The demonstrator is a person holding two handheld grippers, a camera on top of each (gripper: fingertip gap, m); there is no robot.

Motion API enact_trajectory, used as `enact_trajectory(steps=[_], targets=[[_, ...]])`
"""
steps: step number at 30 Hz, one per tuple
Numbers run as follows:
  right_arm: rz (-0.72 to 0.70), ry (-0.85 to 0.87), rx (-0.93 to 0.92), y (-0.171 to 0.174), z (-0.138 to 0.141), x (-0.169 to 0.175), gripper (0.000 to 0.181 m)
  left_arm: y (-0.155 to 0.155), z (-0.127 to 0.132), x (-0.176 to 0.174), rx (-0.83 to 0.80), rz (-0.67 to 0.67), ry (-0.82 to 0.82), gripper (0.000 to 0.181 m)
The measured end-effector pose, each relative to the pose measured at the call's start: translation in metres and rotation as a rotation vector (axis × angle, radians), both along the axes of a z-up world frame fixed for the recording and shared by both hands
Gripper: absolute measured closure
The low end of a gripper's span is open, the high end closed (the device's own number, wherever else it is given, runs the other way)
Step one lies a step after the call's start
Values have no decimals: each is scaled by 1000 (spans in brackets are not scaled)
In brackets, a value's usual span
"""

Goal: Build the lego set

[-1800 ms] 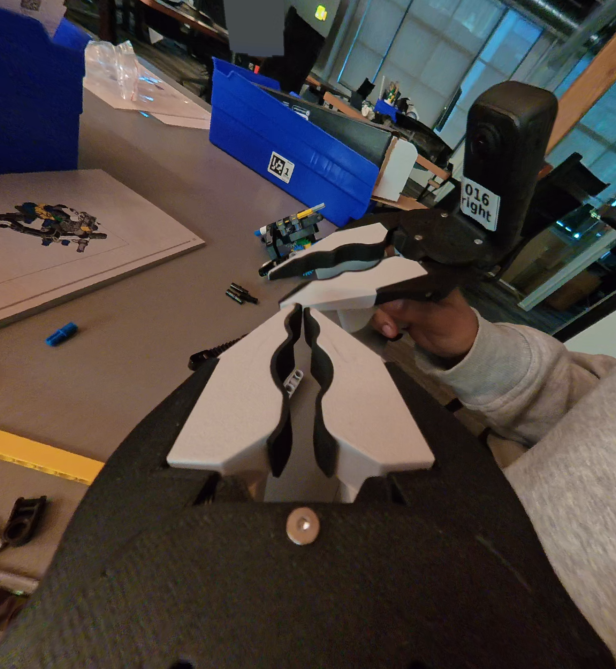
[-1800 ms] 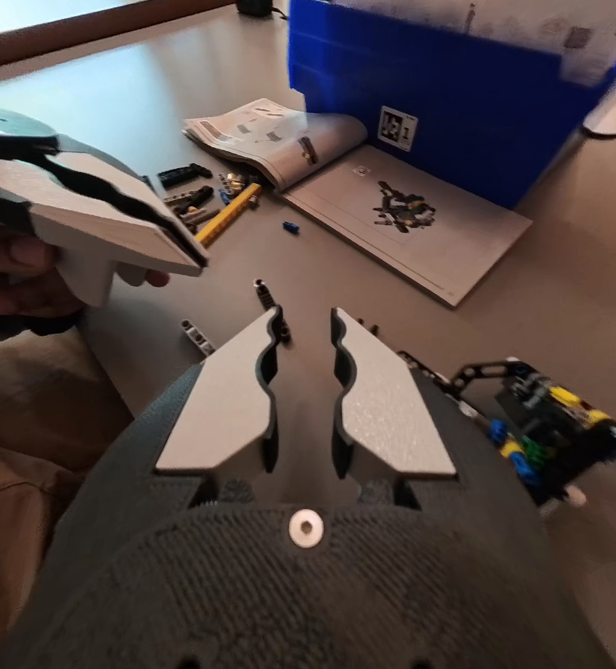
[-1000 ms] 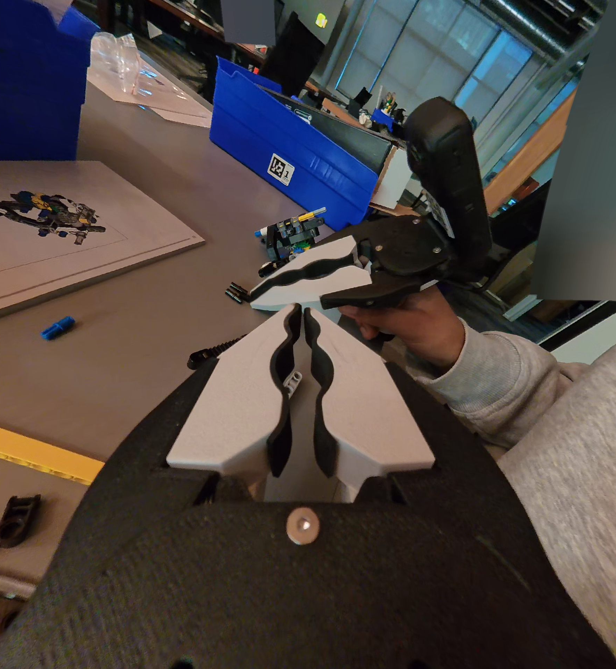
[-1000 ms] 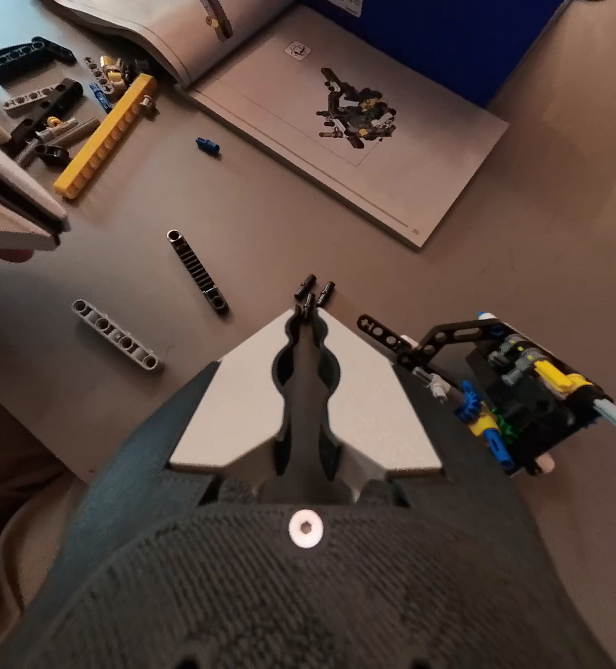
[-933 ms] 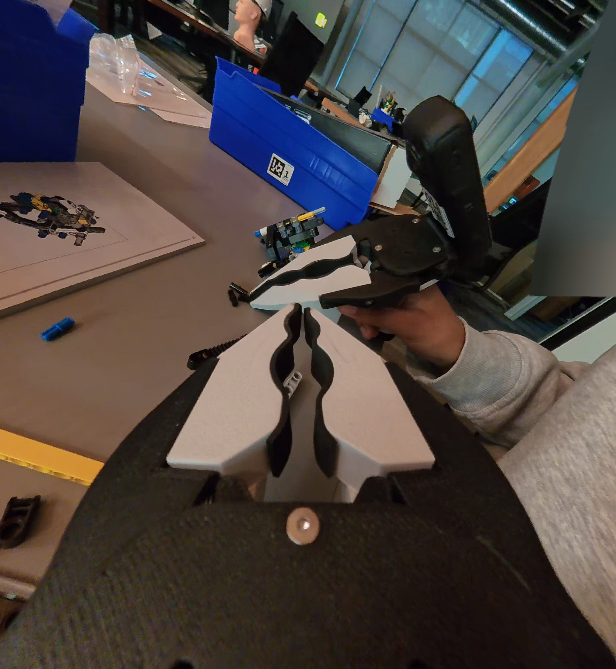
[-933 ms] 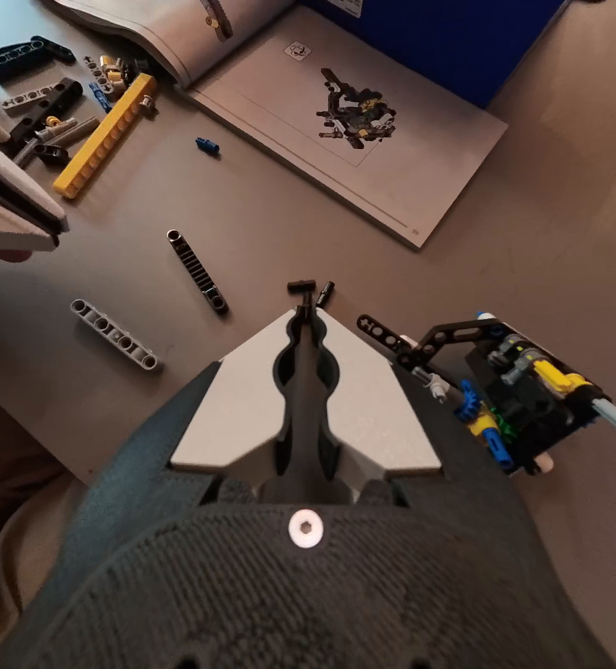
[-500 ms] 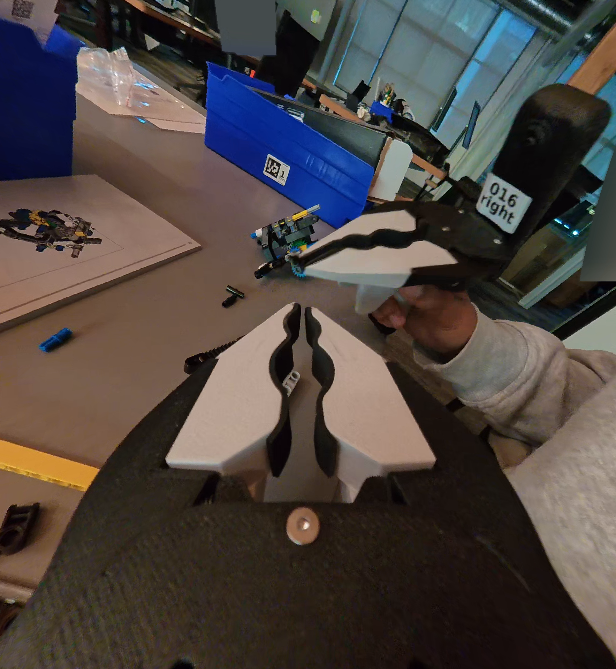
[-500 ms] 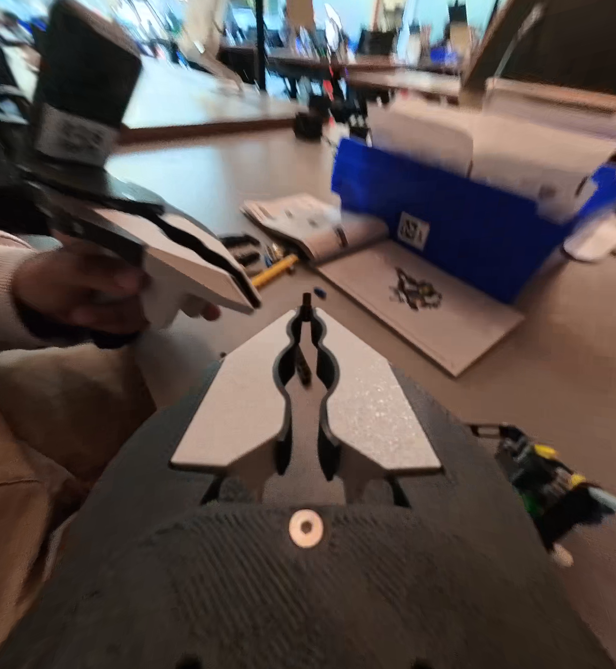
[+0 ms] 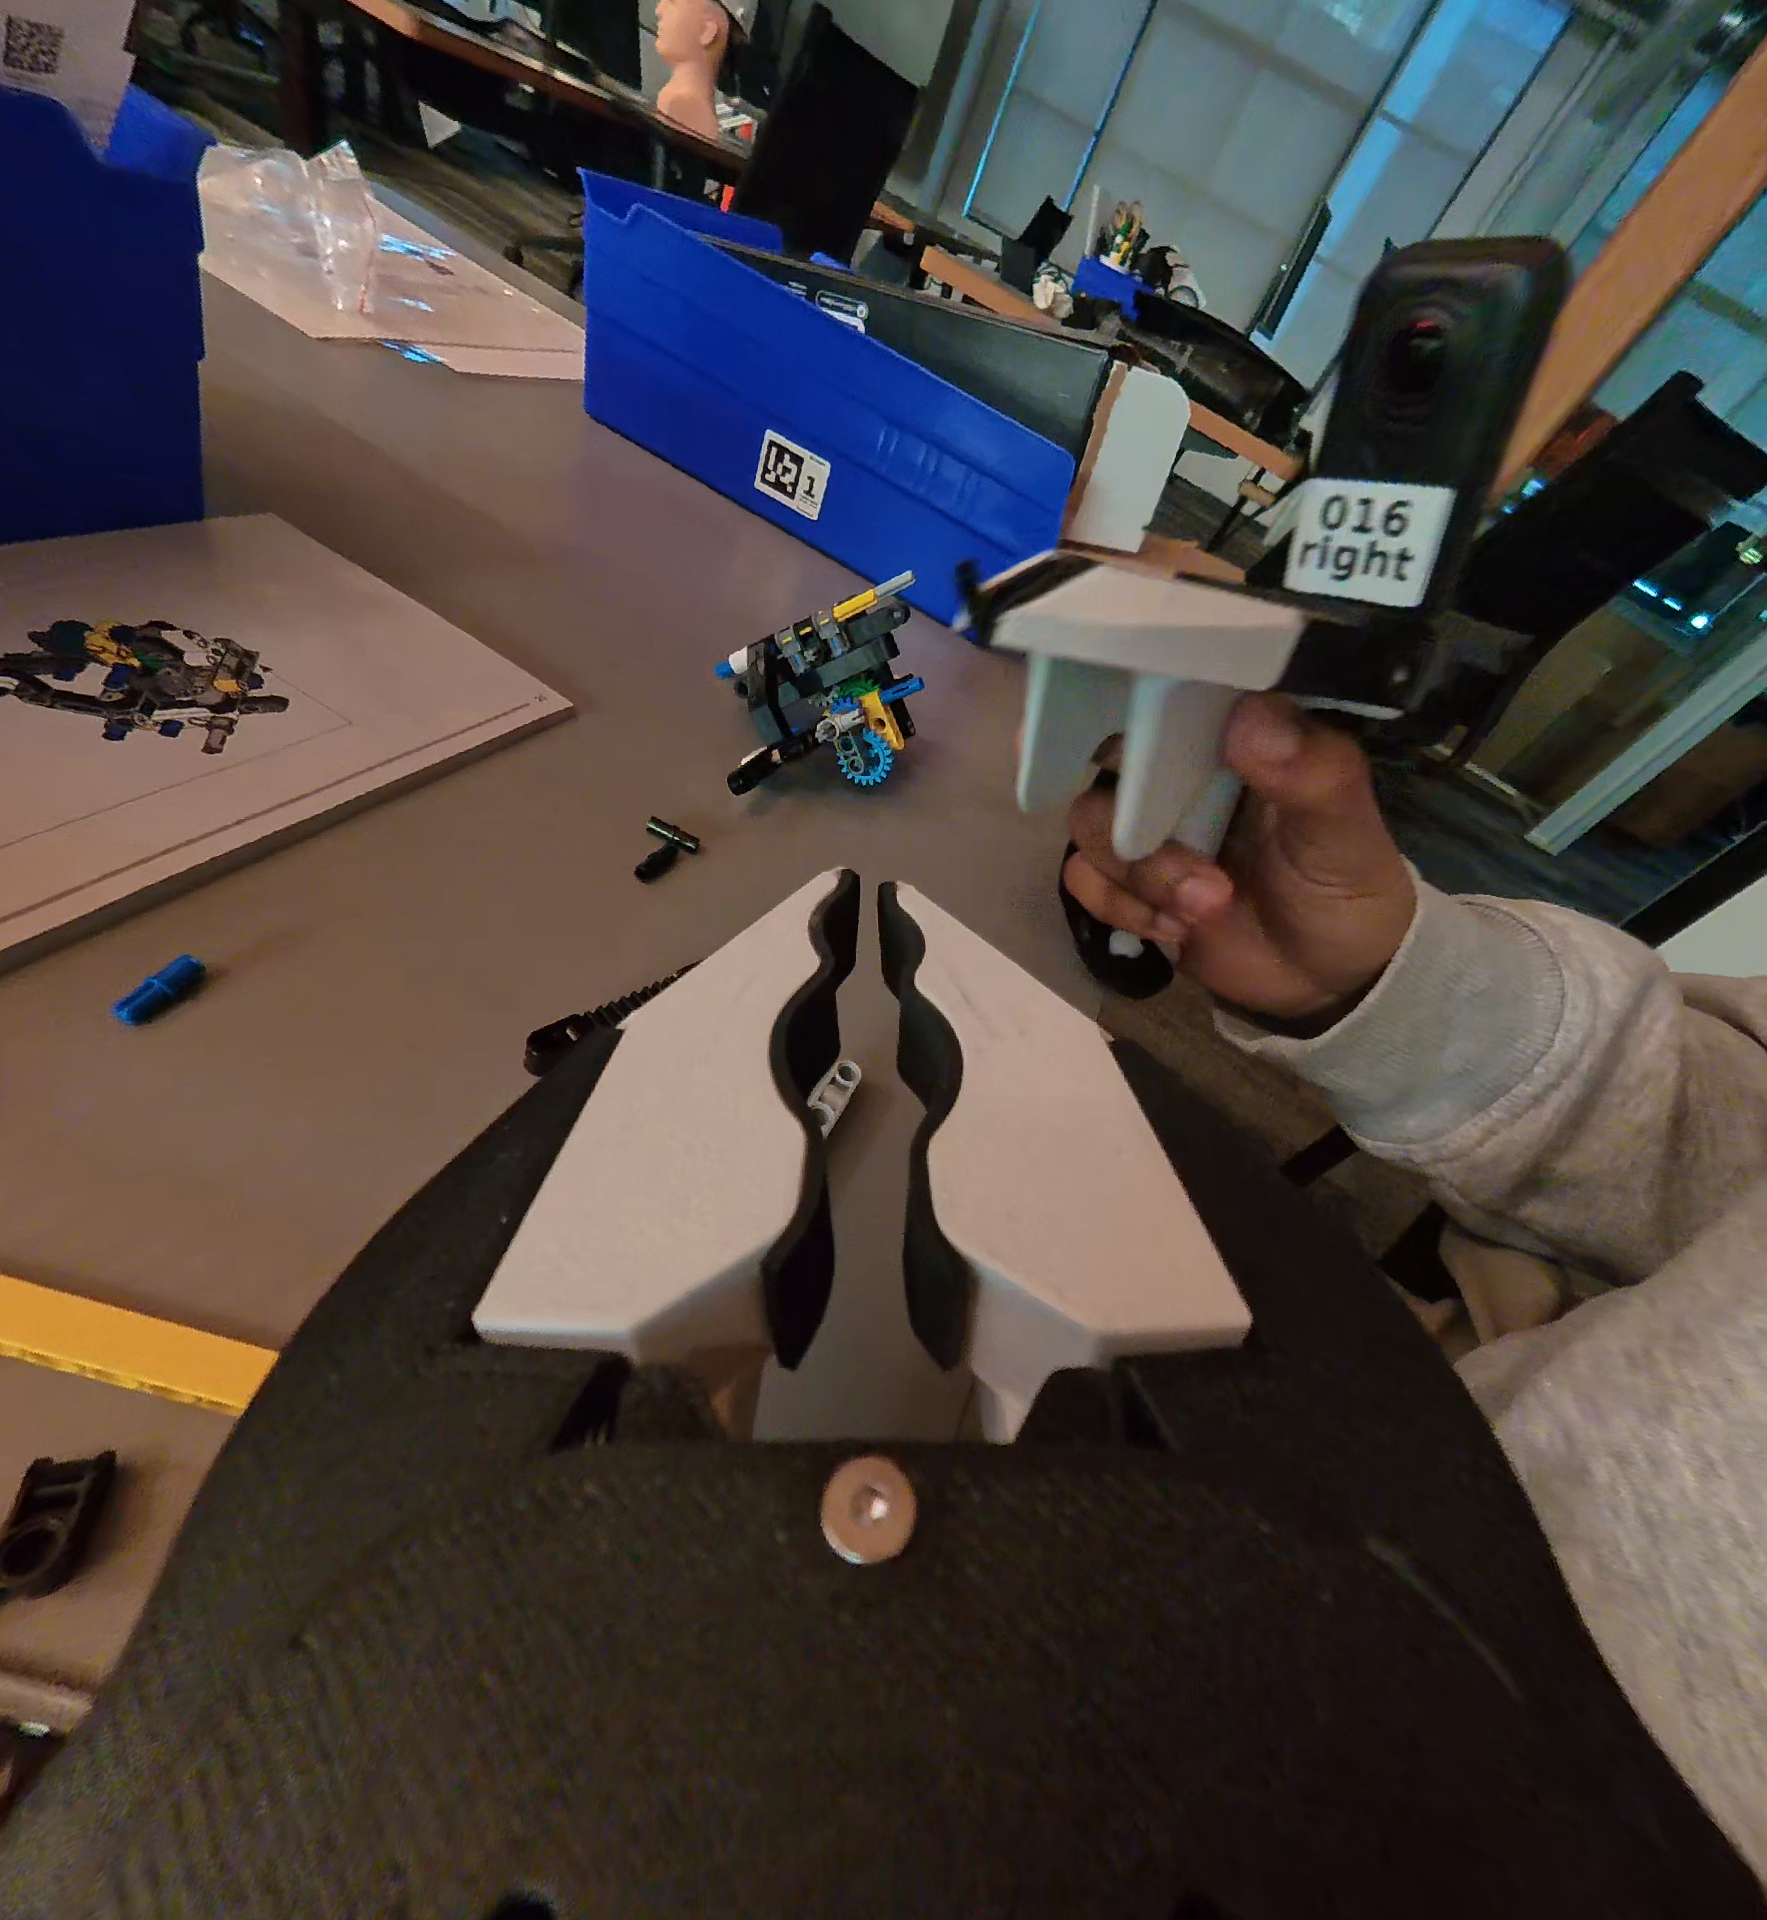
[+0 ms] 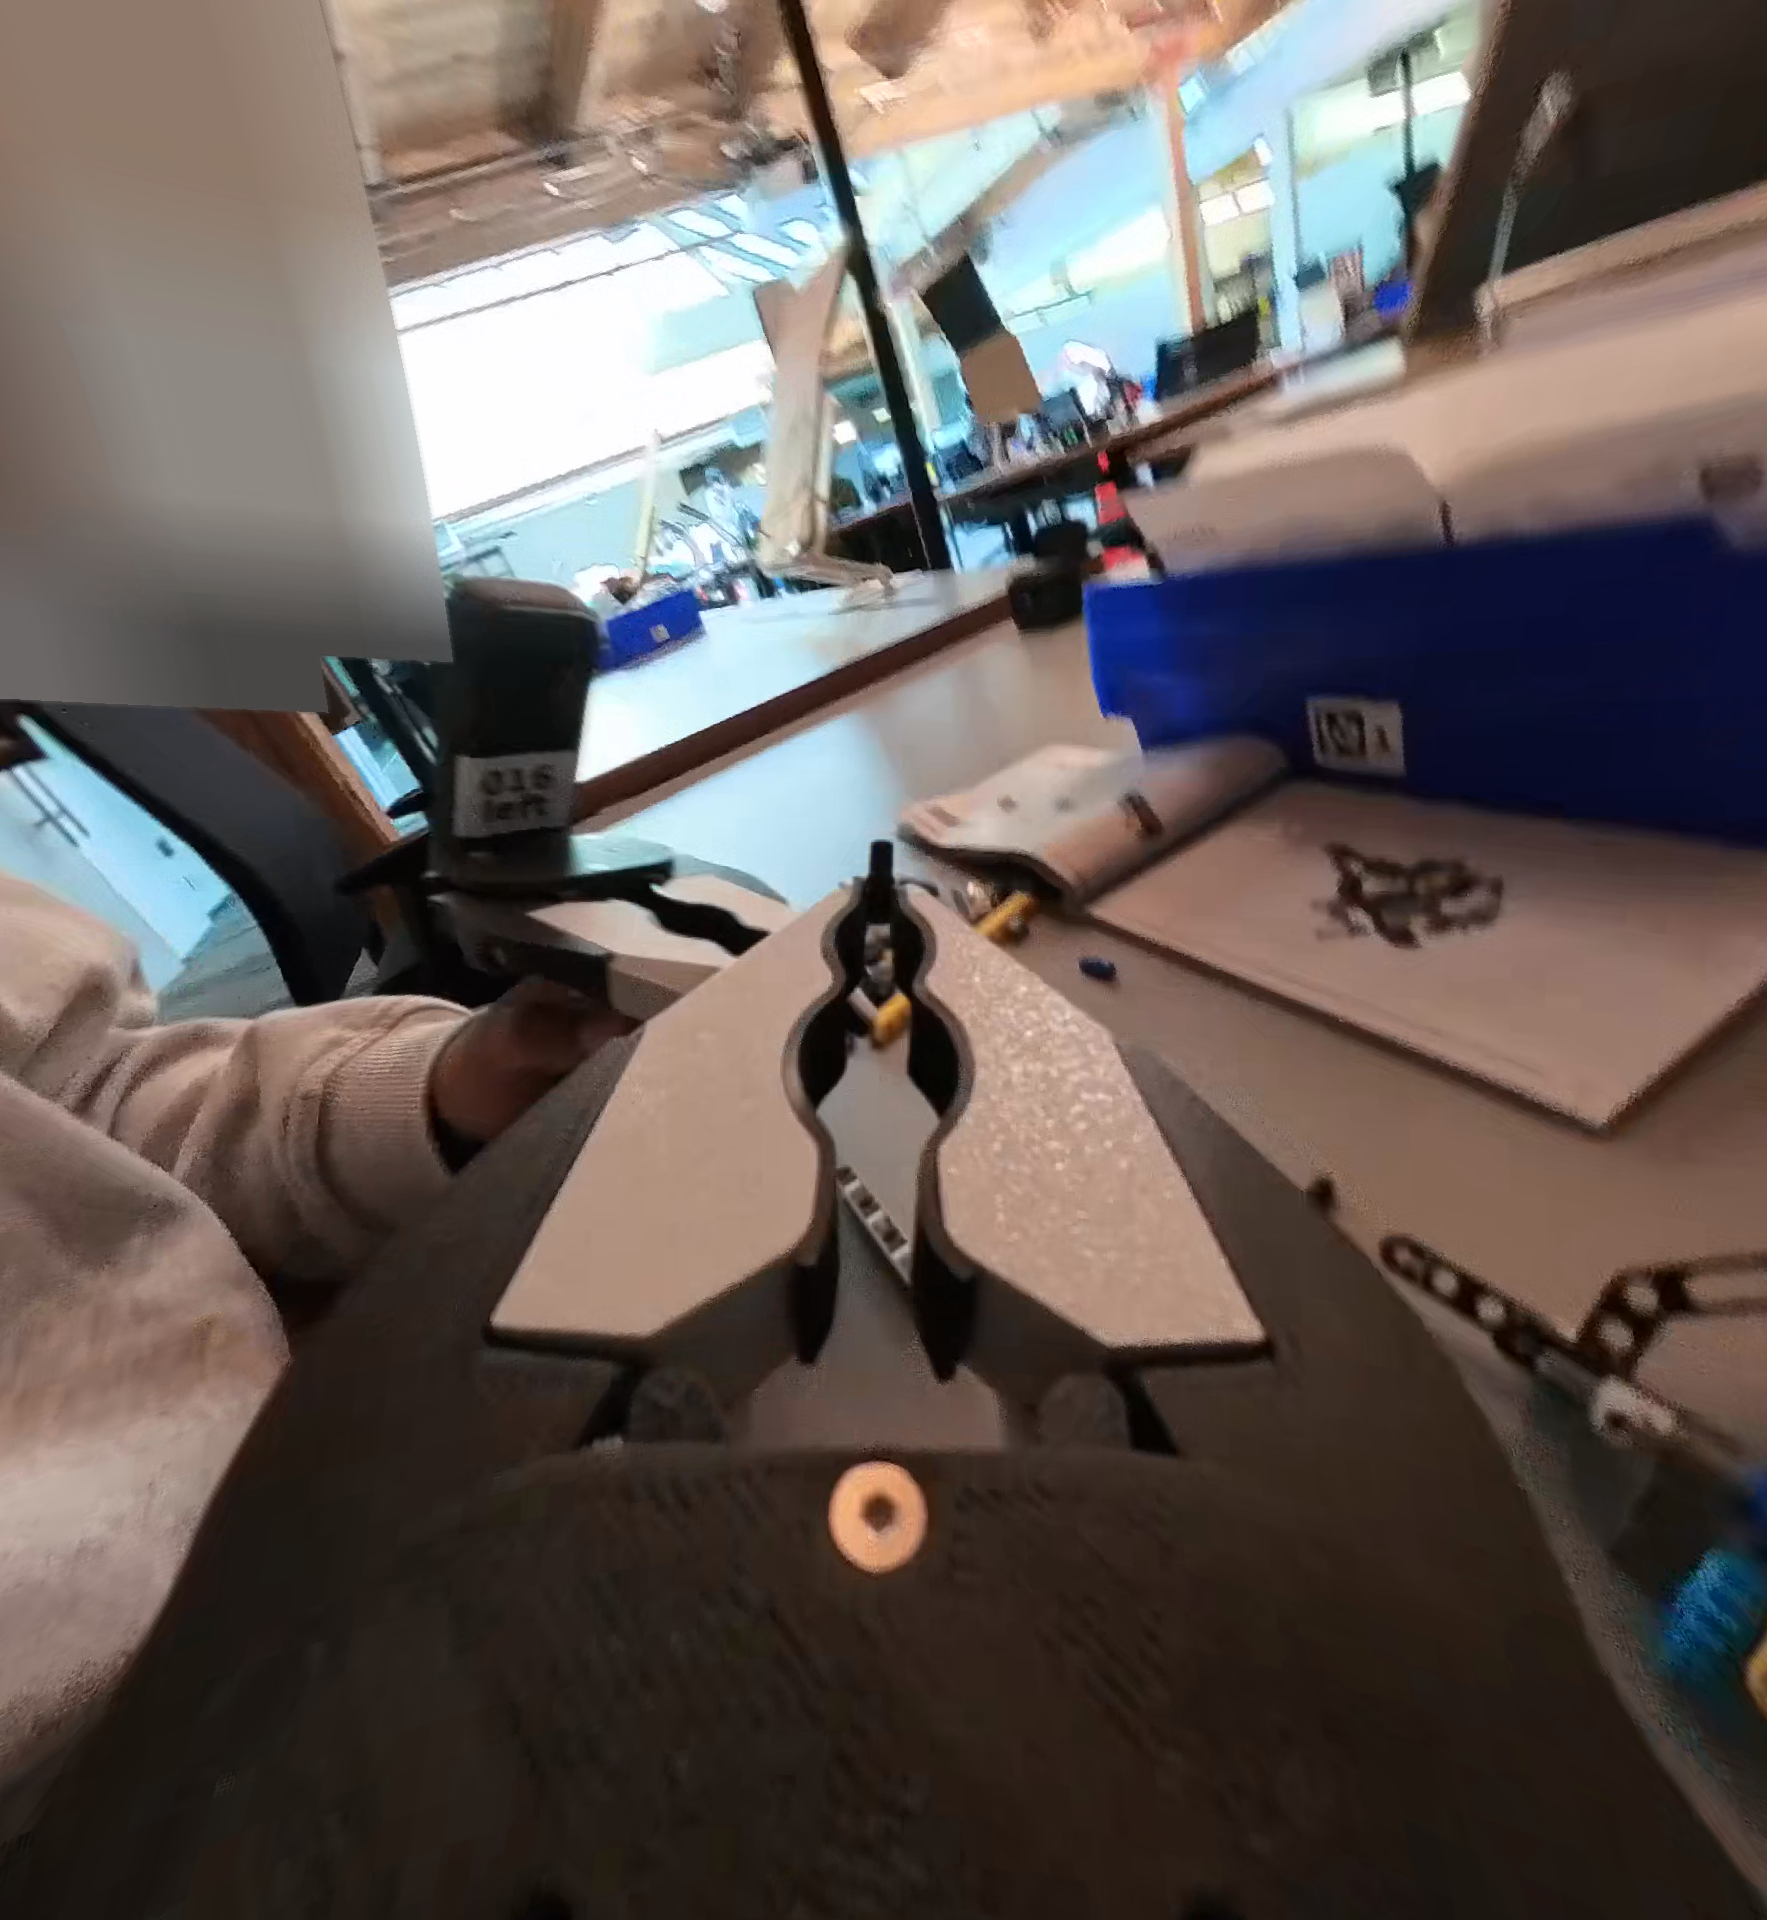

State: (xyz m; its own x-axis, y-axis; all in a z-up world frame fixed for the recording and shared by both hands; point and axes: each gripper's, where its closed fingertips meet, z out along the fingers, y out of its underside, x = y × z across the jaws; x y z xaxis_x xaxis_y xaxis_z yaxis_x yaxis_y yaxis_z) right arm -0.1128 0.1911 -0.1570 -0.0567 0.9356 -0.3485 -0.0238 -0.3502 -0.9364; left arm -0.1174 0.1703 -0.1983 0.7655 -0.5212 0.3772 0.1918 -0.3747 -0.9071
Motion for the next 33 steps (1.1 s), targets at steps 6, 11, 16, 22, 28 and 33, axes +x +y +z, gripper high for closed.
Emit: enact_trajectory(steps=[6,11,16,22,28,33], targets=[[70,-14,-360,10,-18,-4,180,1,0,-1,-5,4,-2,175],[118,-4,-428,7,-18,-5,178,4,-1,-6,-15,44,-6,157],[220,-30,-500,-9,-22,-11,179,3,-2,-2,11,56,69,147],[281,-49,-547,-19,-23,-13,179,-4,10,10,168,53,214,146],[278,-48,-541,-18,-23,-13,180,-5,13,9,185,51,200,147],[278,-58,-524,-21,-24,-14,179,-3,15,3,162,65,141,147]])
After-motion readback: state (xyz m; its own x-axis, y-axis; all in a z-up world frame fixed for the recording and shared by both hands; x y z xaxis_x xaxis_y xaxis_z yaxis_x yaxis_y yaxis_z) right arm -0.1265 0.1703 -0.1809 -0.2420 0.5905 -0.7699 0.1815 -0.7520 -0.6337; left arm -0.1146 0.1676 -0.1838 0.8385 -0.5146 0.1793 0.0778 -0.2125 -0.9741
